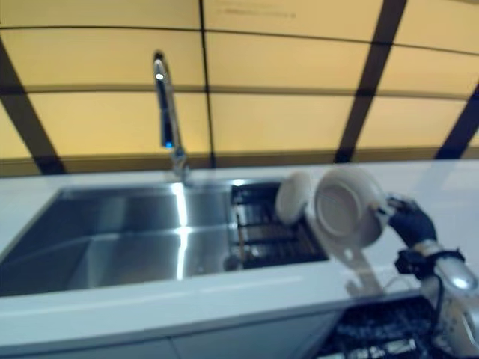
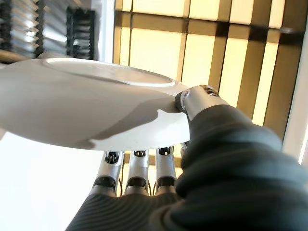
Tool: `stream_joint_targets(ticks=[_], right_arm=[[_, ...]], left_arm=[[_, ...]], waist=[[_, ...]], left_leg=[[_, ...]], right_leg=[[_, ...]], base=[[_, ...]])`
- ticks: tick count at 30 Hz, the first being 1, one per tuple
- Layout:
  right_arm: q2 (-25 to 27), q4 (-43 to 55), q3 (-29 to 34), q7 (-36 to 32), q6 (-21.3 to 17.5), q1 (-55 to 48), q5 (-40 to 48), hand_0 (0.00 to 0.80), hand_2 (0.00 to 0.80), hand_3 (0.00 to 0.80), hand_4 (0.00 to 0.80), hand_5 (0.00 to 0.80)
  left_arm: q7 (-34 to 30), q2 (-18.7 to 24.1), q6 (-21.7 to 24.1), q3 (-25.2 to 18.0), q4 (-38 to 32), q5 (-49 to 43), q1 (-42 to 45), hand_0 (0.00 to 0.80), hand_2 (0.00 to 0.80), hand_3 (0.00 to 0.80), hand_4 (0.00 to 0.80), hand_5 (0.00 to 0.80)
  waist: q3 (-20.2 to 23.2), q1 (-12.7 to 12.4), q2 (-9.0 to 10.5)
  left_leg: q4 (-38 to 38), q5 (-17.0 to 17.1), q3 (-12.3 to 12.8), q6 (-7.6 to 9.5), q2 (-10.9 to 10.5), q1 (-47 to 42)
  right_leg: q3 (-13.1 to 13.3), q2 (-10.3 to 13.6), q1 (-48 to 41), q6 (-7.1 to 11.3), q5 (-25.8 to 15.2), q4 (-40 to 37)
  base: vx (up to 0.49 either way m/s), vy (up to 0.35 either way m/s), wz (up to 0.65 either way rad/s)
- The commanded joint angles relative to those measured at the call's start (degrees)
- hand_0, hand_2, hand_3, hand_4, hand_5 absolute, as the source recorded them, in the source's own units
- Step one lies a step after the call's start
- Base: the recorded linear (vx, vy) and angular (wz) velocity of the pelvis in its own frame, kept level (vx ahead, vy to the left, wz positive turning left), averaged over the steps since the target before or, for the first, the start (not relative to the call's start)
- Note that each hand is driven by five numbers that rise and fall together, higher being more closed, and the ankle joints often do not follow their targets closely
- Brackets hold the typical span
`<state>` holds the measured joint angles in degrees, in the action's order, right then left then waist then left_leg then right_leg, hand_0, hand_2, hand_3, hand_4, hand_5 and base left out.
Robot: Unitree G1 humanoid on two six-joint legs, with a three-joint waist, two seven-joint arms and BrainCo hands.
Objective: Take plates into dishwasher
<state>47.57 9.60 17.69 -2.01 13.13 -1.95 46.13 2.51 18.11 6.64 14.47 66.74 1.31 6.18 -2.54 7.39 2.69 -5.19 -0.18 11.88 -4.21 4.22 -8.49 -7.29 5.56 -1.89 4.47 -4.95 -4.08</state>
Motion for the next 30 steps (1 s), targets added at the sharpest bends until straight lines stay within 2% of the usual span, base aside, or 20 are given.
stream_joint_targets(ticks=[1,4,17,30], right_arm=[[-1.84,5.0,6.16,0.3,-6.09,2.97,-0.18,0.8,0.8,0.8,0.8,0.8],[-2.44,5.55,7.91,-0.01,-6.82,0.92,-0.42,0.8,0.8,0.8,0.8,0.8],[-5.52,5.87,12.03,3.37,-7.61,-3.86,-2.5,0.8,0.8,0.8,0.8,0.8],[-7.17,3.29,15.63,4.93,-6.88,-8.19,-3.15,0.8,0.8,0.8,0.8,0.8]], left_arm=[[1.05,3.24,1.11,-2.16,2.43,1.05,-3.72,0.0,0.0,0.0,0.0,0.0],[1.06,3.63,1.29,-2.64,2.74,1.58,-4.09,0.0,0.0,0.0,0.0,0.0],[1.35,4.07,2.16,-3.66,4.11,1.81,-4.16,0.0,0.0,0.0,0.0,0.0],[1.43,4.35,2.7,-4.43,4.99,2.79,-3.76,0.0,0.0,0.0,0.0,0.0]], waist=[[-0.85,-0.26,2.8],[-1.0,0.95,2.76],[-0.3,3.25,2.24],[0.28,4.79,2.18]], left_leg=[[1.17,-0.94,-0.01,2.78,-1.21,1.02],[1.25,-1.35,0.66,3.08,-1.48,0.96],[1.84,-2.86,1.54,4.01,-2.85,1.28],[1.32,-3.1,2.63,4.21,-2.84,0.79]], right_leg=[[3.49,5.85,0.67,6.29,-4.19,6.0],[4.63,6.36,1.93,6.61,-5.66,7.0],[7.7,7.44,5.15,6.71,-9.12,8.93],[8.73,6.94,5.44,6.72,-9.33,8.38]], base=[[-0.046,0.03,-0.25],[-0.048,0.039,-0.15],[-0.026,0.036,-0.15],[-0.018,0.003,-0.09]])
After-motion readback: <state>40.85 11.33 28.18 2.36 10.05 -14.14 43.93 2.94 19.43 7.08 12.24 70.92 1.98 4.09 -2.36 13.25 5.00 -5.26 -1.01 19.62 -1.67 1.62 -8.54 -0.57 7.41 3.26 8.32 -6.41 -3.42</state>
